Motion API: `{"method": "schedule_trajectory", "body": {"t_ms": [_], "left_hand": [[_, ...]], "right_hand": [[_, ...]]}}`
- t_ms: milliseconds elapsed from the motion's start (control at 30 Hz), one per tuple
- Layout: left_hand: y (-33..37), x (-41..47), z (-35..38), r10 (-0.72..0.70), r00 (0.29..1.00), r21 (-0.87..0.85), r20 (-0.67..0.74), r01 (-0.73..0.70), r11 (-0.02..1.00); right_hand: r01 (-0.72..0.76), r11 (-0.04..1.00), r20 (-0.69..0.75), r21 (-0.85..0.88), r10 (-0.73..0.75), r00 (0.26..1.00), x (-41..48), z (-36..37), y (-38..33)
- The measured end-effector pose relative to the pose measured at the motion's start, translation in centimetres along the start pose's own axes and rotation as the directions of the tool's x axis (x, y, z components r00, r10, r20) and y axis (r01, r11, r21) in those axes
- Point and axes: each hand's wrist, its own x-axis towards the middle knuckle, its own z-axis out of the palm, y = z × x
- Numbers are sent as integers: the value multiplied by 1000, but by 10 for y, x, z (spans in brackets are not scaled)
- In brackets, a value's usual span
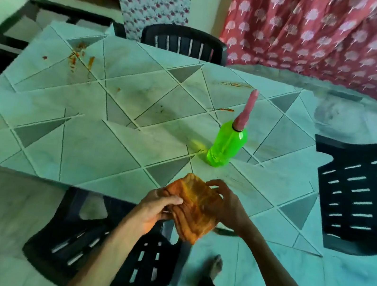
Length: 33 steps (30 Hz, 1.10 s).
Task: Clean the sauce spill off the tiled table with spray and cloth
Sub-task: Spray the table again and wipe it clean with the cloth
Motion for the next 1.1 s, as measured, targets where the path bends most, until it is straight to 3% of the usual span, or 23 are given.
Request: {"method": "schedule_trajectory", "body": {"t_ms": [167, 200, 267, 300, 333, 367, 433, 500, 667, 833, 900, 1000, 1100], "left_hand": [[3, -2, 33, 88, 978, -113, -192, -111, 987], [5, -4, 39, 93, 971, -131, -219, -124, 984], [7, -8, 53, 122, 948, -166, -295, -177, 970], [10, -12, 62, 143, 930, -170, -339, -210, 963], [12, -13, 68, 158, 911, -169, -381, -237, 957], [13, -13, 71, 169, 893, -166, -417, -258, 952], [12, -15, 79, 190, 862, -175, -471, -302, 937], [14, -19, 85, 228, 856, -190, -464, -348, 918], [21, -25, 84, 215, 840, -303, -498, -401, 864], [25, -15, 74, 197, 746, -179, -636, -391, 903], [27, -8, 61, 192, 712, -169, -676, -402, 900], [31, 1, 32, 146, 686, -182, -712, -382, 906], [25, 11, -4, 94, 634, -221, -767, -399, 890]], "right_hand": [[185, 957, -66, -224, -204, 977, 24, -8, 3], [256, 926, -52, -279, -280, 958, 28, -10, 4], [489, 795, 15, -360, -519, 855, 38, -16, 9], [562, 768, 37, -306, -581, 813, 41, -19, 10], [565, 795, 49, -221, -570, 820, 42, -23, 5], [512, 849, 66, -129, -508, 859, 41, -27, -2], [300, 946, 245, 120, -321, 915, 39, -33, -12], [196, 951, 374, 239, -276, 885, 42, -35, -17], [230, 948, 389, 220, -302, 870, 52, -30, -28], [250, 961, 339, 120, -277, 899, 70, -15, -39], [193, 972, 328, 133, -227, 917, 79, -9, -43], [-15, 978, 326, 207, -54, 944, 95, -5, -51], [-107, 978, 248, 177, 61, 967, 118, 2, -55]]}}
